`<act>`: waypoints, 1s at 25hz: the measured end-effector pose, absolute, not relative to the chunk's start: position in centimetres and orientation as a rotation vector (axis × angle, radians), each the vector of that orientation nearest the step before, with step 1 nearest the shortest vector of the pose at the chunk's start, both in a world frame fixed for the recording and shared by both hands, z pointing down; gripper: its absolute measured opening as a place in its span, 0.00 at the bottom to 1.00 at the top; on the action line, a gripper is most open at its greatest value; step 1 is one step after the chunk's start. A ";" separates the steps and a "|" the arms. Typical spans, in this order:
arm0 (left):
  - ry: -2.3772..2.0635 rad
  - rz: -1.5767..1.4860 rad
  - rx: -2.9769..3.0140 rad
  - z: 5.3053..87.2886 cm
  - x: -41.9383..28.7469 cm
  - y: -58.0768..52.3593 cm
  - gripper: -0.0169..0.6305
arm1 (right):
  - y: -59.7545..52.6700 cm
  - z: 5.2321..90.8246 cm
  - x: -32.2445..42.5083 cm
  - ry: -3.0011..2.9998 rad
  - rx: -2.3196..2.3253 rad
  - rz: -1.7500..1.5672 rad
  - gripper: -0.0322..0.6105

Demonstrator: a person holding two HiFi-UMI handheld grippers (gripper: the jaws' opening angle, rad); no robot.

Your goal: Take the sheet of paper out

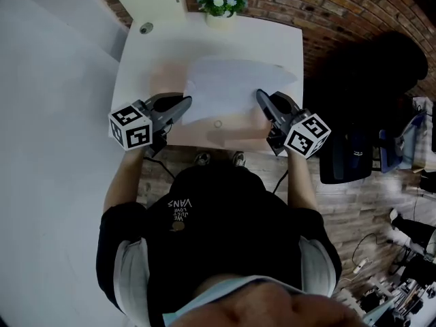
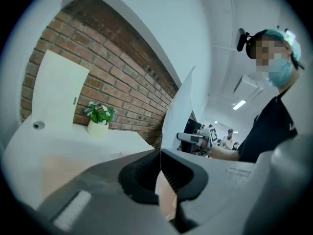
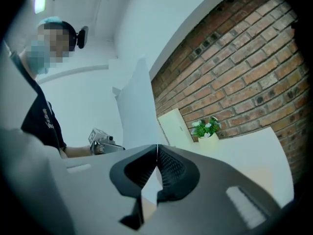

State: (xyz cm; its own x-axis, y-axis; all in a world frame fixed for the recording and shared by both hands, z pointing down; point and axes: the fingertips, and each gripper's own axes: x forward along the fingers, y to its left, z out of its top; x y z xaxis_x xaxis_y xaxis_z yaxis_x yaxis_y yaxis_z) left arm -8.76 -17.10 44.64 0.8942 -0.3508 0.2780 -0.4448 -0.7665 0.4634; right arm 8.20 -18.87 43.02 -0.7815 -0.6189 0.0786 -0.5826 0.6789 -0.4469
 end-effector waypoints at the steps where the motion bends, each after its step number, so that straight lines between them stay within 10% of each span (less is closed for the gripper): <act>1: -0.567 0.236 2.509 44.9 -8.6 -17.3 0.03 | -19.0 43.1 8.4 2.816 -1.017 -0.710 0.05; 25: -0.454 0.248 2.141 52.2 -5.8 -17.5 0.03 | -17.7 50.2 11.2 2.696 -1.249 -1.233 0.05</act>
